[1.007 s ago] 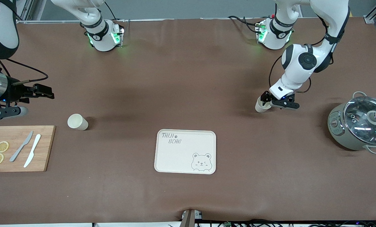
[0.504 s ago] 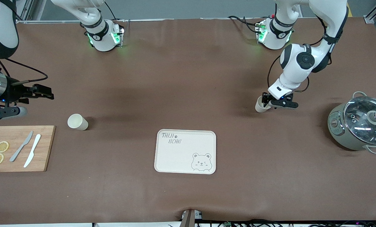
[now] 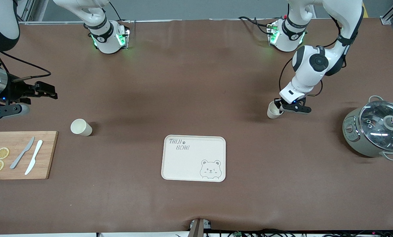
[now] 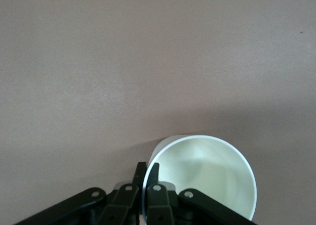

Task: Place white IKEA cup upright on tray with both arms
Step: 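Lower the left gripper around the white cup and close it, then carry the cup with the left gripper onto the bear tray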

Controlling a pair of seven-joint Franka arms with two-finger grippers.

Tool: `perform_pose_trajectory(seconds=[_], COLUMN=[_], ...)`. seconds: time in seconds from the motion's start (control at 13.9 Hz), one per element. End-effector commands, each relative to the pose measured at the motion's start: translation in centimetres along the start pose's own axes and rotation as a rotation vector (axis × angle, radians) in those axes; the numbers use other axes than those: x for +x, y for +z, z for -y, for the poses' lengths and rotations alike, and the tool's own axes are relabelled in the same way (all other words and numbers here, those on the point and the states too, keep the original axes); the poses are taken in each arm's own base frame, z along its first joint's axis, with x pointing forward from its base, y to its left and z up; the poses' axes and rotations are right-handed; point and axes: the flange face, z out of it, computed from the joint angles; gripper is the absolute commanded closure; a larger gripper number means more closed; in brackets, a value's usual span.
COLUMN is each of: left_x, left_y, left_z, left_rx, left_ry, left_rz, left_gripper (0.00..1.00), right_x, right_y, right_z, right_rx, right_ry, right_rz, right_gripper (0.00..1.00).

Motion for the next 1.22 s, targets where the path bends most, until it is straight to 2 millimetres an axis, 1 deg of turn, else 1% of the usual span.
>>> perform_pose_trajectory(seconds=[0.0, 0.07, 0.14, 0.36, 0.43, 0.5, 0.65, 0.72, 0.79, 0.94, 1.08, 1.15], left_x=[1.0, 1.3, 2.0, 4.0, 4.8, 5.8, 8.1, 9.2, 10.3, 12.5, 14.6, 15.6], left_y=[-1.4, -1.6, -1.9, -3.1, -3.7, -4.4, -5.9, -6.7, -7.3, -8.6, -9.5, -9.8], left_z=[-0.3, -0.3, -0.2, -0.6, -0.6, -1.2, -1.8, -2.4, -3.5, -5.5, -7.9, -8.7], left_rx=[-0.002, -0.003, -0.002, -0.004, -0.005, -0.008, -0.013, -0.017, -0.021, -0.028, -0.038, -0.041], left_ry=[-0.002, 0.000, -0.005, 0.000, -0.005, -0.003, -0.010, -0.022, -0.023, -0.041, -0.061, -0.067], left_rz=[-0.040, -0.047, -0.053, -0.054, -0.056, -0.051, -0.043, -0.042, -0.029, 0.003, 0.024, 0.026], left_gripper=[1.00, 1.00, 1.00, 1.00, 1.00, 1.00, 1.00, 1.00, 1.00, 1.00, 1.00, 1.00], right_x=[-0.5, -0.5, -0.5, -0.6, -0.6, -0.6, -0.4, -0.4, -0.4, -0.2, -0.1, 0.1], right_y=[0.2, 0.3, 0.3, 0.3, 0.3, 0.4, 0.3, 0.4, 0.4, 1.0, 1.3, 1.8], right_z=[0.1, 0.1, 0.1, -0.3, -0.6, -0.8, -0.9, -0.9, -0.9, -1.1, -1.1, -1.1], right_rx=[0.008, 0.009, 0.009, 0.008, 0.011, 0.012, 0.011, 0.012, 0.012, 0.015, 0.016, 0.017], right_ry=[0.008, 0.008, 0.008, 0.014, 0.019, 0.022, 0.025, 0.025, 0.023, 0.025, 0.025, 0.022], right_rz=[0.008, 0.016, 0.016, 0.014, 0.014, 0.015, 0.011, 0.015, 0.014, 0.029, 0.036, 0.042], right_gripper=[0.00, 0.00, 0.00, 0.00, 0.00, 0.00, 0.00, 0.00, 0.00, 0.00, 0.00, 0.00])
